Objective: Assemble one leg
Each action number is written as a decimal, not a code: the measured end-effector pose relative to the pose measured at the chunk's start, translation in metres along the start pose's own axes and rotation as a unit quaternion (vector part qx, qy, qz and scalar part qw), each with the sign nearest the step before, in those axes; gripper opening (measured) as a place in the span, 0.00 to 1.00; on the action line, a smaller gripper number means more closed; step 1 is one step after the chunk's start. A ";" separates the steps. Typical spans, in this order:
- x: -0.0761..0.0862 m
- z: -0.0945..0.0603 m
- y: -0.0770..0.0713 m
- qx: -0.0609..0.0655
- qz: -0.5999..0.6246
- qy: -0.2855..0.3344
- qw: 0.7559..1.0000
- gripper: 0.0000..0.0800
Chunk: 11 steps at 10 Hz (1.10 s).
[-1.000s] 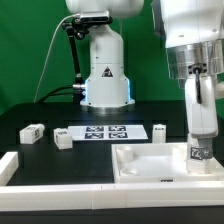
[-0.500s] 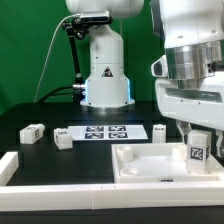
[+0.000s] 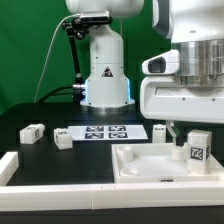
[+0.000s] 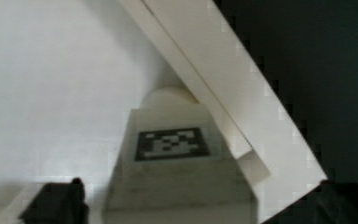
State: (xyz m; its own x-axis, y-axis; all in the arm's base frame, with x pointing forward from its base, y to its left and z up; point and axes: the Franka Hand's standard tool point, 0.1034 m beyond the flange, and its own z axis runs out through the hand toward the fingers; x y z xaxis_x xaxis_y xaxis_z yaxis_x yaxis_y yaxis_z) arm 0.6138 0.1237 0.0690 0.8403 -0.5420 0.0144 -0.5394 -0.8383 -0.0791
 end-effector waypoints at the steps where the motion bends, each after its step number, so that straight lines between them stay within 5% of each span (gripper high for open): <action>1: 0.003 0.000 0.003 0.000 -0.051 0.000 0.999 0.81; 4: 0.006 0.000 0.006 -0.001 -0.119 0.002 0.993 0.81; 7: 0.007 0.000 0.006 -0.001 -0.109 0.003 0.994 0.36; 11: 0.009 0.001 0.009 0.004 0.004 0.007 1.000 0.36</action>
Offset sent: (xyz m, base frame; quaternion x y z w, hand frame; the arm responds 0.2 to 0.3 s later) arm 0.0000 0.0000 0.0000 0.0000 0.0000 0.0000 1.0000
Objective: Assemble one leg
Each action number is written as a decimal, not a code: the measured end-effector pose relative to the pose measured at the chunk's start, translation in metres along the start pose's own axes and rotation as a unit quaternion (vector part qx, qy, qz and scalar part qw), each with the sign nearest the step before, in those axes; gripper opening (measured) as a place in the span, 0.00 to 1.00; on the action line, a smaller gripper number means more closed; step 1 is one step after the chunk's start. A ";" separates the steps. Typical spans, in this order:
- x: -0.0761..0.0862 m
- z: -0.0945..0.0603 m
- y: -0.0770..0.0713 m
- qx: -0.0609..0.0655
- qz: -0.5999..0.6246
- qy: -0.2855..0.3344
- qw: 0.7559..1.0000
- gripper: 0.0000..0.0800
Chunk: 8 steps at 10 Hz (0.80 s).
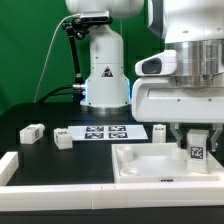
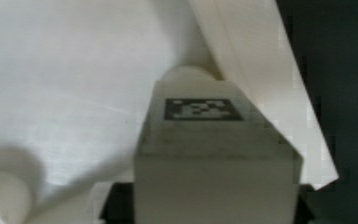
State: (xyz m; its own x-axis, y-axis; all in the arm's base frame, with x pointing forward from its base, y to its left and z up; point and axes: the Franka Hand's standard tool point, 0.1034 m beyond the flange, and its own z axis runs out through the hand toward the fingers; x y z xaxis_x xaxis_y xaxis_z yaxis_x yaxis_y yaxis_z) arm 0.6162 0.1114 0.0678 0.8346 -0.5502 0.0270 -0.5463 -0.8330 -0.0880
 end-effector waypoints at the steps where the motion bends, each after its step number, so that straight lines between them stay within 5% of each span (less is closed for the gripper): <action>1: 0.000 0.000 0.002 0.006 0.041 0.007 0.999 0.36; 5: 0.002 0.000 0.006 0.025 0.255 0.006 0.967 0.36; 8: 0.002 0.001 0.007 0.029 0.434 -0.003 0.900 0.36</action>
Offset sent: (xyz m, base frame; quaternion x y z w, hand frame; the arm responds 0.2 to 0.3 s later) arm -0.0105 -0.0043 -0.0082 0.0249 -0.0115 0.2363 0.9713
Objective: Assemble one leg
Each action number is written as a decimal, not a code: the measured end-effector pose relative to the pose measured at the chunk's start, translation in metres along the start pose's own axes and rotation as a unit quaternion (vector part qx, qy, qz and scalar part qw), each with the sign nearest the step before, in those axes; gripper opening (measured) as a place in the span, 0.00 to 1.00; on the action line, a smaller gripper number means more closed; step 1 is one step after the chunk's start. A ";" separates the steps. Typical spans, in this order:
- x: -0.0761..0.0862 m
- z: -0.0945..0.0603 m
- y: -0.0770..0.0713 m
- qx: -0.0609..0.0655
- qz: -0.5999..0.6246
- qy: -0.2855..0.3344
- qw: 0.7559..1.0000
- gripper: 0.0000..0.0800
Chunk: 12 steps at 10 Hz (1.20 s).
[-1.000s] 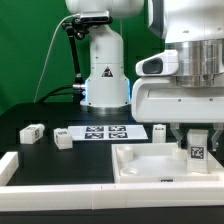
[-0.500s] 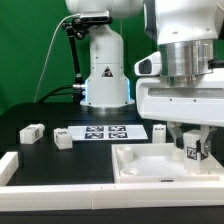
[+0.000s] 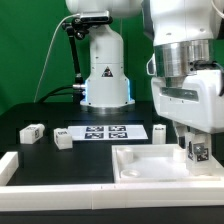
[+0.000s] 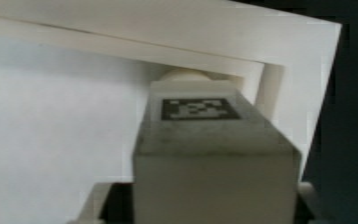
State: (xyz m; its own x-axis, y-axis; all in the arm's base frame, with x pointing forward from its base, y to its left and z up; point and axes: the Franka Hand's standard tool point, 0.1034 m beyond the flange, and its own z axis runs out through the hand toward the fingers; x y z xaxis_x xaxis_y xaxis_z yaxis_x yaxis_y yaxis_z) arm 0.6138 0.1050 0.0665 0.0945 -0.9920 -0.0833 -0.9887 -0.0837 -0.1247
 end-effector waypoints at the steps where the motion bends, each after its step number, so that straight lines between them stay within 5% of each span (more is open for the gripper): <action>1: -0.001 0.000 0.000 0.001 0.076 -0.005 0.997 0.36; 5: -0.003 0.001 0.001 0.004 0.303 -0.021 0.953 0.36; 9: -0.004 0.001 0.000 0.004 0.346 -0.036 0.937 0.36; 11: -0.005 0.001 0.000 0.005 0.326 -0.038 0.945 0.45; 12: -0.005 0.001 0.000 0.006 0.309 -0.038 0.950 0.62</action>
Offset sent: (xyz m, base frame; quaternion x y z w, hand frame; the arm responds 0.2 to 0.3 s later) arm -0.0040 -0.0043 -0.0052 -0.0010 0.0085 0.3251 0.9456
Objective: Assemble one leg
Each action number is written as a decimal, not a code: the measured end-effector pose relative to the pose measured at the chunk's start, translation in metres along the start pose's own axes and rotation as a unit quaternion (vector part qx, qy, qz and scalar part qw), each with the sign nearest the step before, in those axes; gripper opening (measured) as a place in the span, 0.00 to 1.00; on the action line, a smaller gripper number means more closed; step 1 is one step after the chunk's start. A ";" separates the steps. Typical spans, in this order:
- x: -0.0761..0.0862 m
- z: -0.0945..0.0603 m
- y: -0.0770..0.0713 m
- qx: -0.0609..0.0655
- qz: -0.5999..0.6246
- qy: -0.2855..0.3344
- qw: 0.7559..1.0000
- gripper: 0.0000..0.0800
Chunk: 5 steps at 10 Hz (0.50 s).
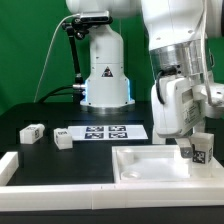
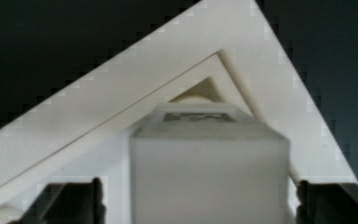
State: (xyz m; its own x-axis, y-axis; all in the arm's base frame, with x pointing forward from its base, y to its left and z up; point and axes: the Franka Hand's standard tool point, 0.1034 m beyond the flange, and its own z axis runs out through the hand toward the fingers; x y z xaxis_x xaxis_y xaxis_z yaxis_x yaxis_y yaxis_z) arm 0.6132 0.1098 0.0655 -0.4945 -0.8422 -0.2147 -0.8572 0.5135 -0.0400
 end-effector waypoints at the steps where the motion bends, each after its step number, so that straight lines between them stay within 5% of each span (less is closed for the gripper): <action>1: 0.000 0.000 0.000 0.000 -0.019 0.000 1.000 0.77; 5: -0.004 -0.002 -0.001 -0.012 -0.250 0.002 0.968 0.81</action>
Offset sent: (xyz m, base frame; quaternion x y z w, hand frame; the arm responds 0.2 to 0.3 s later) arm 0.0041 0.0062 0.0048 -0.0268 -0.0081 -0.2874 0.9574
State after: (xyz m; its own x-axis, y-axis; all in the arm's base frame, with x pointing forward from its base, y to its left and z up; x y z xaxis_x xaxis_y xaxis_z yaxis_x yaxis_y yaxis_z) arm 0.6152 0.1120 0.0686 -0.0179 -0.9853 -0.1700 -0.9925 0.0380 -0.1159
